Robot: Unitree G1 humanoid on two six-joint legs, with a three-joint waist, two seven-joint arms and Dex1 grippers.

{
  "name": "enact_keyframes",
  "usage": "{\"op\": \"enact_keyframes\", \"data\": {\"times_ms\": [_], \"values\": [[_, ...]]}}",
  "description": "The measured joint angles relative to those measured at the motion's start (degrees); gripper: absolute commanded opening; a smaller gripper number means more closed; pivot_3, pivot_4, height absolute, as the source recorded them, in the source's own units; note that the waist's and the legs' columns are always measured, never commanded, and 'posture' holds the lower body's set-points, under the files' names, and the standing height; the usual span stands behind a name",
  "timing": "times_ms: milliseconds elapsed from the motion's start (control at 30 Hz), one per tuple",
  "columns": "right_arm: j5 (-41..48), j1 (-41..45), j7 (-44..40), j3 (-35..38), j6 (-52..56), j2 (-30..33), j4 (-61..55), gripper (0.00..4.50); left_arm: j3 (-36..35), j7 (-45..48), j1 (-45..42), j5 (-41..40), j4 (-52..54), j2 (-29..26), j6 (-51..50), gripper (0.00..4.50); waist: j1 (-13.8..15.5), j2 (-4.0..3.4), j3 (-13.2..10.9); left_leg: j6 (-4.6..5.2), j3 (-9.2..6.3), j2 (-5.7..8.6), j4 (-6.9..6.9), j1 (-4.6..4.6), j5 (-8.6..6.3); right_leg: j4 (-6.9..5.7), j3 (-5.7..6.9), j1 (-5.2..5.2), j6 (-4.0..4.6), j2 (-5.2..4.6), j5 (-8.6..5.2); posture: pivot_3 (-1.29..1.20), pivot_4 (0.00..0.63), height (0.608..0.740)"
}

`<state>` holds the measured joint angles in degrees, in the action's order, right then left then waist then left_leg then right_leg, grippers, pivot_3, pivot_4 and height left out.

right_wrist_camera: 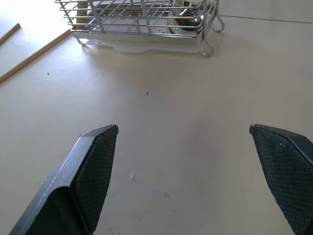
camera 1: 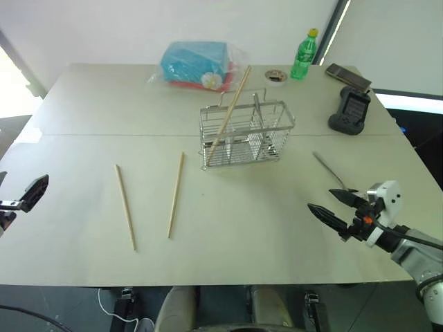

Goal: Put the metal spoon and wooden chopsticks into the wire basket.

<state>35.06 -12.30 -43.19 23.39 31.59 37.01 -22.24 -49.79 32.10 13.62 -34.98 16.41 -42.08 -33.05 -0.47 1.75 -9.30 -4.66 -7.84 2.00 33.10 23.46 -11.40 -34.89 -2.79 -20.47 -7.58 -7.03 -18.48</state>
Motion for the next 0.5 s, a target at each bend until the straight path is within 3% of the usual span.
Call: {"op": "enact_keyframes", "data": {"times_ms": [500], "values": [[-0.03,1.24,0.05,-0.04,0.0,0.0,0.27,4.45,-0.01,-0.13,-0.28,0.72,0.04,-0.17,-0.42,4.5,-0.01,0.0,0.0,0.06,0.0,0.0,0.0,-0.01,0.04,-0.04,0.0,0.0,0.0,0.0,0.0,0.0,0.15,0.713]]}}
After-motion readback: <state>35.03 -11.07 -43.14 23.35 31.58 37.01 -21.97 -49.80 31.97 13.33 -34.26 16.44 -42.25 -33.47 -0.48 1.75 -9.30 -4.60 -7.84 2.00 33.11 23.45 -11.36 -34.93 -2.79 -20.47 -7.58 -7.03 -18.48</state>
